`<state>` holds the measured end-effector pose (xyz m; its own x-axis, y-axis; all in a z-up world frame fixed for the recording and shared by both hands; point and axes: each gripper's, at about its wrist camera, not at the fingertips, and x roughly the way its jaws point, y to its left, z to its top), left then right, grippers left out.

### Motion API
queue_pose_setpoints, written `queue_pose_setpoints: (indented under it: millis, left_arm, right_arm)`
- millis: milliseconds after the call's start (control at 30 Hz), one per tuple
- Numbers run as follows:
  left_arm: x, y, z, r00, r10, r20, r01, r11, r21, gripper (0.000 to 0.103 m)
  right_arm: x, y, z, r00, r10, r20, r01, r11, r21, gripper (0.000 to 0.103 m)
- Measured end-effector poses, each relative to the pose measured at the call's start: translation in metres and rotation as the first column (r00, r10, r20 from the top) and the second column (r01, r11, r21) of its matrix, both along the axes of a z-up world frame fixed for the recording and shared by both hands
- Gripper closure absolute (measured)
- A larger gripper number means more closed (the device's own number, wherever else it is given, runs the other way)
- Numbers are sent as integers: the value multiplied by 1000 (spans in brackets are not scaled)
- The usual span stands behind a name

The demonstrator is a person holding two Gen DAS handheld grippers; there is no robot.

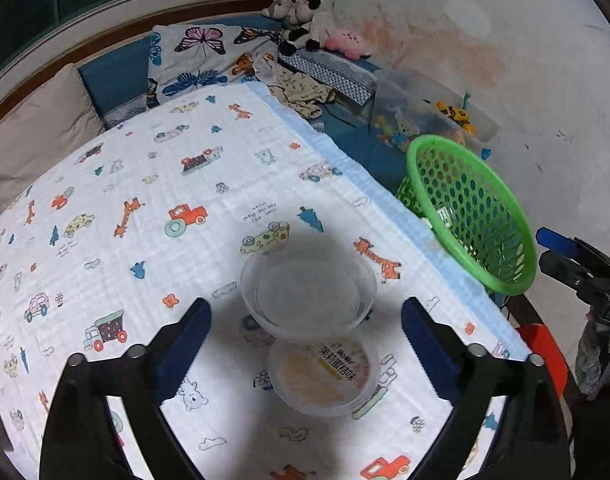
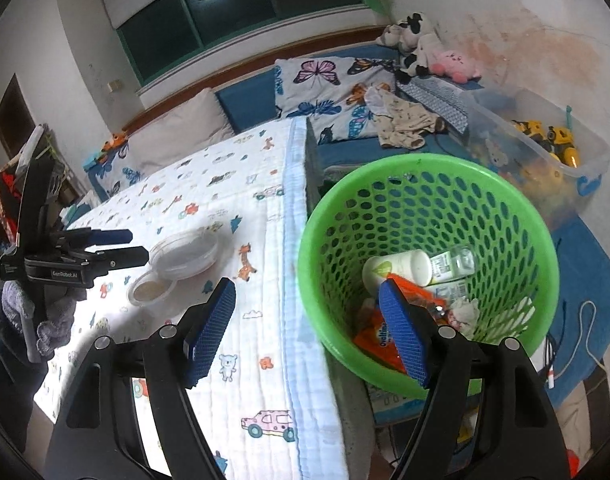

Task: Collect trash
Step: 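Move both tools back over the bed toward the clear bowl and jelly cup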

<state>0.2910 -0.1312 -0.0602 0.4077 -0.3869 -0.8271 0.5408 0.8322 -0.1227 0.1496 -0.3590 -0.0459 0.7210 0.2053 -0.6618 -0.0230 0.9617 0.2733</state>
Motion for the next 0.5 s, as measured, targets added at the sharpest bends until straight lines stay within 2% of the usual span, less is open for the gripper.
queue_pose_setpoints:
  millis: [400,500]
  left_arm:
    - [12,-14,-19,999,-46,0,46,997,69,9]
    - [14,-18,-22,998,-67,-4,67,996,66,9]
  right_arm:
    - [14,15,-11,999,35,-35,-35,999,-3,29]
    - [17,17,-14,998,40,-44,-41,999,-3,29]
